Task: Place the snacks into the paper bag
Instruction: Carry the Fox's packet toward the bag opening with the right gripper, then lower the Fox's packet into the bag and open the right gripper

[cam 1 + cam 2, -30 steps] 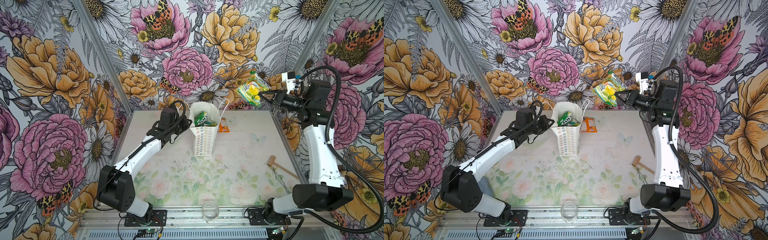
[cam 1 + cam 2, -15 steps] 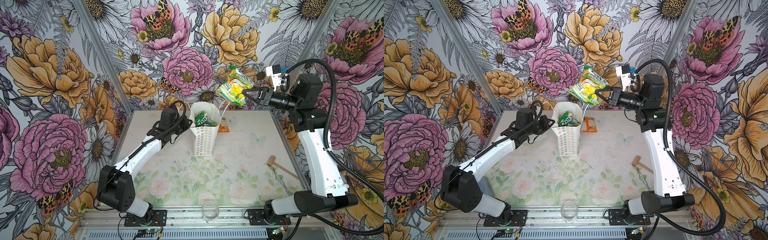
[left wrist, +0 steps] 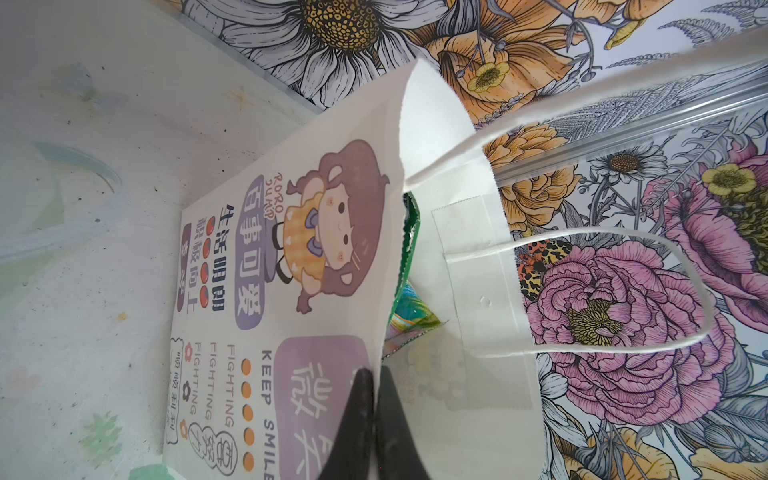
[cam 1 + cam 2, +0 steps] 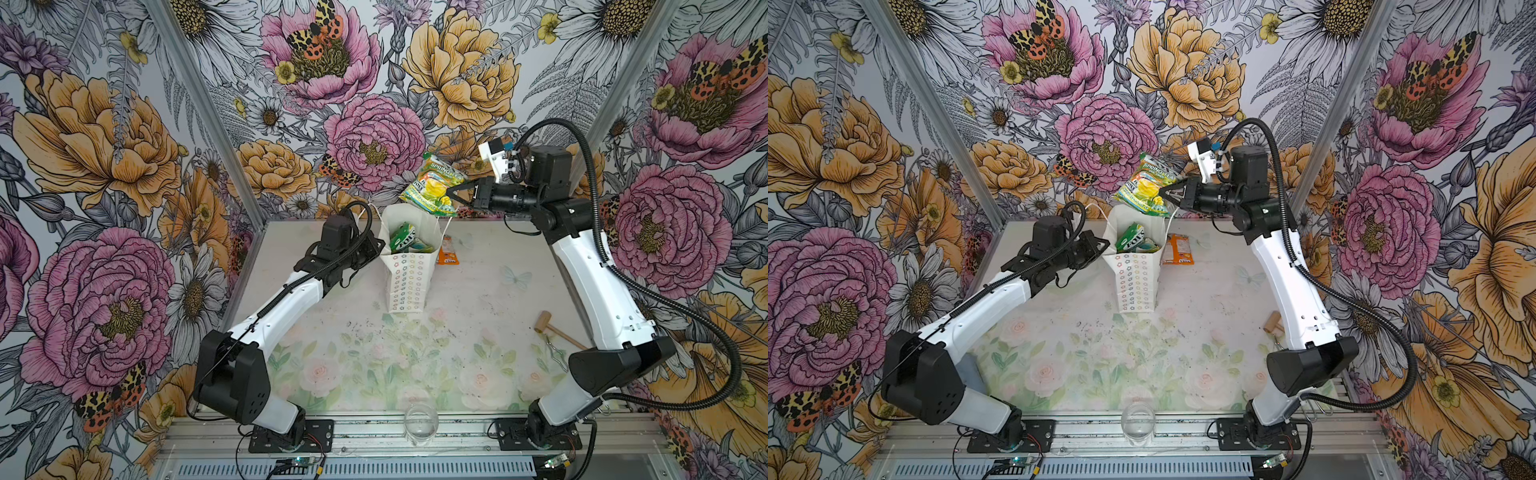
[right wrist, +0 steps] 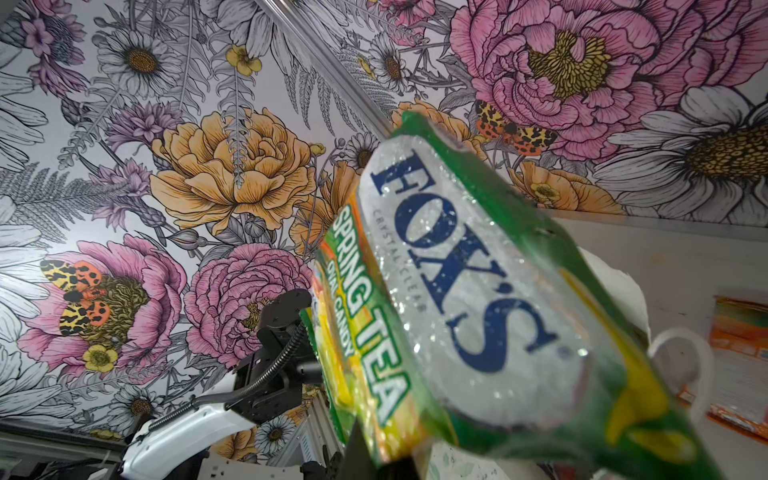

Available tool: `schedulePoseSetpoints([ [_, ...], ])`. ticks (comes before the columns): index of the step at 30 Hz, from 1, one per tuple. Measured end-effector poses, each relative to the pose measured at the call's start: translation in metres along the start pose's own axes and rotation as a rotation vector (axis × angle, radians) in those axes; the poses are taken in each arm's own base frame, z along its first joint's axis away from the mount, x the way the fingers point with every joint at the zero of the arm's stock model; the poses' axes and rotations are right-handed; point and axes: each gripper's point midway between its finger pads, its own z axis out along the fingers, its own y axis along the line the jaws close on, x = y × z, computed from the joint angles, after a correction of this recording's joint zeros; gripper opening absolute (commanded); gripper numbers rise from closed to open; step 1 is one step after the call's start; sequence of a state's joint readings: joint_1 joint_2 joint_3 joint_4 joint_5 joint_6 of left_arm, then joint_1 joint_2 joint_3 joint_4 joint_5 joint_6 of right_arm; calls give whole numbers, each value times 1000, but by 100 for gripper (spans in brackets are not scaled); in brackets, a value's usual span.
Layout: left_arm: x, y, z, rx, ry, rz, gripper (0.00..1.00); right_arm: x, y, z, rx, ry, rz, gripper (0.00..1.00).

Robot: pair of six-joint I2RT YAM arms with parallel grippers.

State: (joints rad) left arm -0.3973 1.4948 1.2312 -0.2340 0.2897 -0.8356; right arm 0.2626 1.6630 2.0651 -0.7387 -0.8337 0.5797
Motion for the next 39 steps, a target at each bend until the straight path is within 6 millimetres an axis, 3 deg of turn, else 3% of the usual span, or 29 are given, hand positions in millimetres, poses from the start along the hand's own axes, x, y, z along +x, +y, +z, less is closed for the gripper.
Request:
schedulePoseSetpoints([
  [6, 0, 0, 0, 0, 0, 0, 6, 5, -9, 21, 14, 49, -11, 0],
  [18, 0, 0, 0, 0, 0, 0, 6, 23, -66, 59, 85, 169, 41, 0],
  [39, 0, 0, 0, 0, 0, 0, 6, 58, -106, 63, 220, 337, -8, 0],
])
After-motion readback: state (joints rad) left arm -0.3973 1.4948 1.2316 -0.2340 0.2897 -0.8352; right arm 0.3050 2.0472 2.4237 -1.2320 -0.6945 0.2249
